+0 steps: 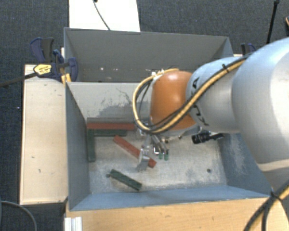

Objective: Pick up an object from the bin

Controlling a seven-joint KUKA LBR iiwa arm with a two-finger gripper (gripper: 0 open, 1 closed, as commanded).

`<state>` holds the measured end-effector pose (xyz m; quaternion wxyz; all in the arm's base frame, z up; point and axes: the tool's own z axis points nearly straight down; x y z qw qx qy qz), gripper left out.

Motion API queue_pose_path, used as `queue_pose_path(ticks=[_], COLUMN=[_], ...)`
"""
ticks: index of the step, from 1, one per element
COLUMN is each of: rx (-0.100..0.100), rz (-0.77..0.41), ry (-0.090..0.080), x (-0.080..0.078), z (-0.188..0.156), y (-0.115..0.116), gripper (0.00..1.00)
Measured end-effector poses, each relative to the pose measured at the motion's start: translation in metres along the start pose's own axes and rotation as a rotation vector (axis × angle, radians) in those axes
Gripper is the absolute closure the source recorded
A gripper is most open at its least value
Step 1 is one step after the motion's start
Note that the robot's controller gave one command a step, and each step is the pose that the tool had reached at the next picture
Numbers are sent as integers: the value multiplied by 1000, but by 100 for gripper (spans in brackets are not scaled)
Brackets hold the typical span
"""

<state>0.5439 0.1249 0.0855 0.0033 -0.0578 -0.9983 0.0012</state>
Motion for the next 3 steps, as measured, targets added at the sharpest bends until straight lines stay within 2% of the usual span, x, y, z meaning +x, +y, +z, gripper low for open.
queue_pose_path(ticks=[1, 2, 3], rx=[-2, -4, -3], rz=[56, 58, -322], ry=[-4, -5, -17], x=[-7, -7, -27], z=[16, 15, -131], y=[-30, -28, -27], gripper=[0, 100, 100])
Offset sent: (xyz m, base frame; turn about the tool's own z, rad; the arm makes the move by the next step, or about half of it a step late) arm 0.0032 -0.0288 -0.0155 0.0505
